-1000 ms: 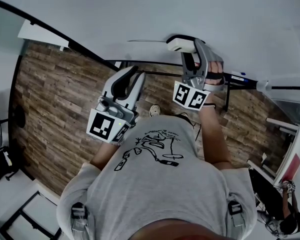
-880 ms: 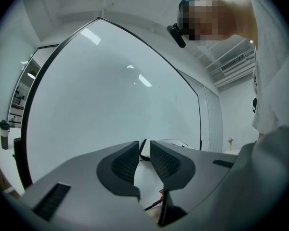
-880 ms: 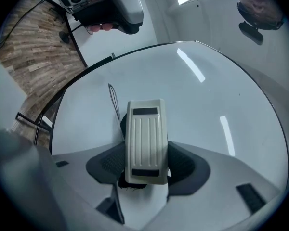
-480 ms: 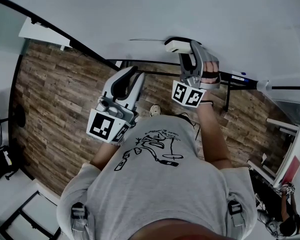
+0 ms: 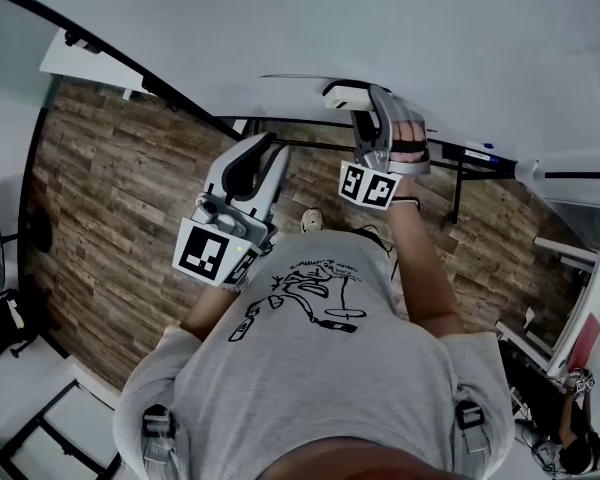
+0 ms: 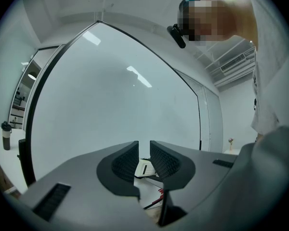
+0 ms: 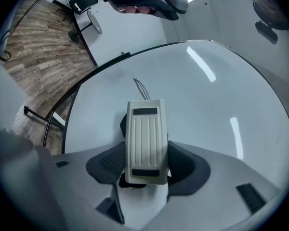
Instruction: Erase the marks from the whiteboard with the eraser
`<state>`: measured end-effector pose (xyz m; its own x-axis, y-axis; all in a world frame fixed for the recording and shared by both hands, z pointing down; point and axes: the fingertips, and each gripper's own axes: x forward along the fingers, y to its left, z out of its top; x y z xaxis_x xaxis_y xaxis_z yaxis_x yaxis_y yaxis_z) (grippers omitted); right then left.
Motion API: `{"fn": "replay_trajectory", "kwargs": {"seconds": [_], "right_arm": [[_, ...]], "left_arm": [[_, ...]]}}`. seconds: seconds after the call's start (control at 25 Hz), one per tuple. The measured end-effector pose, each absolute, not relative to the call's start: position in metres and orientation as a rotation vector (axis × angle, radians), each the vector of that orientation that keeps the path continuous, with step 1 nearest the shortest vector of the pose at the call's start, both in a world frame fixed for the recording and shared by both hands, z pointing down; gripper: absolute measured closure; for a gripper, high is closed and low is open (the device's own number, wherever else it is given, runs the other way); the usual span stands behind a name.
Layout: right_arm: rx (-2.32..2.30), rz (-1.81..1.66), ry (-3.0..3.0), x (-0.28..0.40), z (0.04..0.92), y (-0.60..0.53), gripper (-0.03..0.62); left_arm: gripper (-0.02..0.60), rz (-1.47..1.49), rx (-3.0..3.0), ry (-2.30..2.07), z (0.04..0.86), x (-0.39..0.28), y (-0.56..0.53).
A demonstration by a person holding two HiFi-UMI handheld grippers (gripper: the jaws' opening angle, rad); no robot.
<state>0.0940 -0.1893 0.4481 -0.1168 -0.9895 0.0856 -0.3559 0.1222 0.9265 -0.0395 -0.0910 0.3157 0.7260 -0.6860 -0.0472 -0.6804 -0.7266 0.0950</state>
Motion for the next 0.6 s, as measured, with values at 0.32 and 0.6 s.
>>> {"fn": "replay_trajectory", "kwargs": {"seconds": [0.32,0.6], "right_arm": [[1.262,-1.005,-1.586,0.082,0.472,-0.190,0.335],[1.135,-0.891,-1.609,0.073,0.505,-0.187,0.335]], "left_arm": [[0.499,-0.118,2.849,-1.132,0.316,-0.043,-0.084],[0.500,-0.132,2.848,-1.136,0.314,-0.045,-0.079]]}}
